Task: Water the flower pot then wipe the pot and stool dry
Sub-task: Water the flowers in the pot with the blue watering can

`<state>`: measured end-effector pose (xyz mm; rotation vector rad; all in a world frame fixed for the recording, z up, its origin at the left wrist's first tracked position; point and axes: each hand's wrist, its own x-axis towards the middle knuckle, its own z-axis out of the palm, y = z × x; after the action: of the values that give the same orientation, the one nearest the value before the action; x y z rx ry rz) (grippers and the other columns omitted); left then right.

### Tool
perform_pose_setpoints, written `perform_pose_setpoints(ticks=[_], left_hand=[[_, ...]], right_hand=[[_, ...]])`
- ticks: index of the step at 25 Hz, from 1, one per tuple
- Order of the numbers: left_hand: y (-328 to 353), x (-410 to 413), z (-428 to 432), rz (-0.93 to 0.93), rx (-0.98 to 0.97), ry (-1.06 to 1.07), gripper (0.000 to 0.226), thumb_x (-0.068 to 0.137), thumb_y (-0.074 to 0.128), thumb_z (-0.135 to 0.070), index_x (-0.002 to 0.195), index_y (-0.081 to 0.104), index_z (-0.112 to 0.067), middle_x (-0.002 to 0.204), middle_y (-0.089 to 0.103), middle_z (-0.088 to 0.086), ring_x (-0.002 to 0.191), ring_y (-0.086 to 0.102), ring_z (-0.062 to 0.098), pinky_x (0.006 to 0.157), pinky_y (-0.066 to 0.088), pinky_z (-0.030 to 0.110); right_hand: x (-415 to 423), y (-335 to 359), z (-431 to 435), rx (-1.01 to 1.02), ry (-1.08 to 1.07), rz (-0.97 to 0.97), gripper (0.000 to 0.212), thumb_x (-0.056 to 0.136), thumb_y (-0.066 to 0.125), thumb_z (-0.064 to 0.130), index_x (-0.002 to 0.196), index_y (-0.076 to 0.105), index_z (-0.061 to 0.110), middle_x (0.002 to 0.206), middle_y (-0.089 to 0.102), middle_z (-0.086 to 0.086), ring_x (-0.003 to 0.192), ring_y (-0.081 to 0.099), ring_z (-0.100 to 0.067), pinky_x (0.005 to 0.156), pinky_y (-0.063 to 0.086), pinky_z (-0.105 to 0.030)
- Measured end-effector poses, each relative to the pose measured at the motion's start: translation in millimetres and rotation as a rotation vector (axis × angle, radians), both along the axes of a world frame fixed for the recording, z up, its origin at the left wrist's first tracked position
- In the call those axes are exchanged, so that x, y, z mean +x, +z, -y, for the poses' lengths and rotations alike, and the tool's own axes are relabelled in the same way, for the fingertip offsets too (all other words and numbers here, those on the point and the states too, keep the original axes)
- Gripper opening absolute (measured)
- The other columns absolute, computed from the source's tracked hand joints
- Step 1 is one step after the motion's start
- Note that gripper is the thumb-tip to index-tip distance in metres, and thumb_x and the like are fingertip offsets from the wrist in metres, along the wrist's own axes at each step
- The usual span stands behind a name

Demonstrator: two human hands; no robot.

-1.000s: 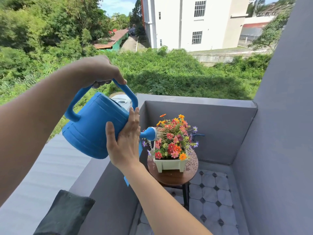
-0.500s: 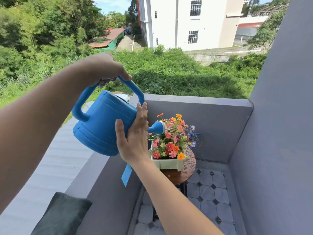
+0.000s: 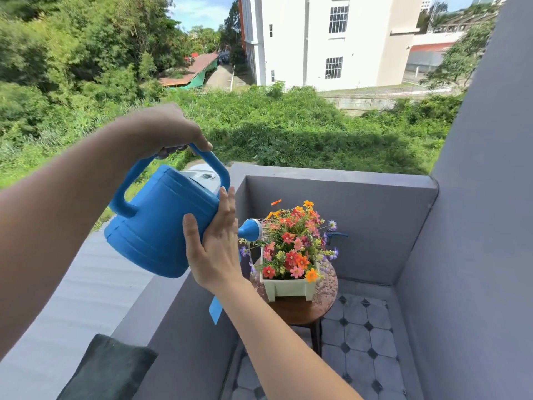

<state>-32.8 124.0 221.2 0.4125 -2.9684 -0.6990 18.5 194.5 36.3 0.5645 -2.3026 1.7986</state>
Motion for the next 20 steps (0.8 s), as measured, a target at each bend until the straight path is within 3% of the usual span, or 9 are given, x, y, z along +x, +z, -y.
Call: perform_pose_setpoints(ticks=[4, 11, 20], left_hand=[[-2, -8, -12, 0.046, 0.016, -0.066, 0.033, 0.076, 0.076, -0.024, 0.062, 0.056, -0.002, 0.049, 0.038, 0.005, 0.041, 0.028, 0.016, 0.042, 0.023, 0.023], [3, -29, -37, -0.027, 0.056, -0.103, 0.033, 0.077, 0.075, -0.024, 0.062, 0.055, -0.003, 0.053, 0.039, 0.006, 0.044, 0.029, 0.017, 0.043, 0.024, 0.024], [3, -40, -23, -0.025, 0.007, -0.046, 0.03, 0.077, 0.075, -0.021, 0.064, 0.055, -0.002, 0.055, 0.039, 0.007, 0.045, 0.029, 0.017, 0.043, 0.024, 0.025]], right_hand=[[8, -3, -6, -0.031, -0.067, 0.004, 0.077, 0.086, 0.026, 0.061, 0.147, -0.006, 0.027, 0.157, -0.016, 0.01, 0.145, -0.007, -0.012, 0.119, 0.004, -0.046], [-26, 2, -30, -0.054, -0.153, -0.052, 0.08, 0.085, 0.026, 0.061, 0.148, -0.001, 0.02, 0.159, -0.007, 0.001, 0.146, -0.004, -0.012, 0.118, 0.007, -0.05], [-33, 7, -17, -0.057, -0.066, -0.006, 0.074, 0.09, 0.032, 0.053, 0.148, -0.004, 0.023, 0.159, -0.008, 0.0, 0.145, -0.005, -0.009, 0.118, 0.003, -0.047]])
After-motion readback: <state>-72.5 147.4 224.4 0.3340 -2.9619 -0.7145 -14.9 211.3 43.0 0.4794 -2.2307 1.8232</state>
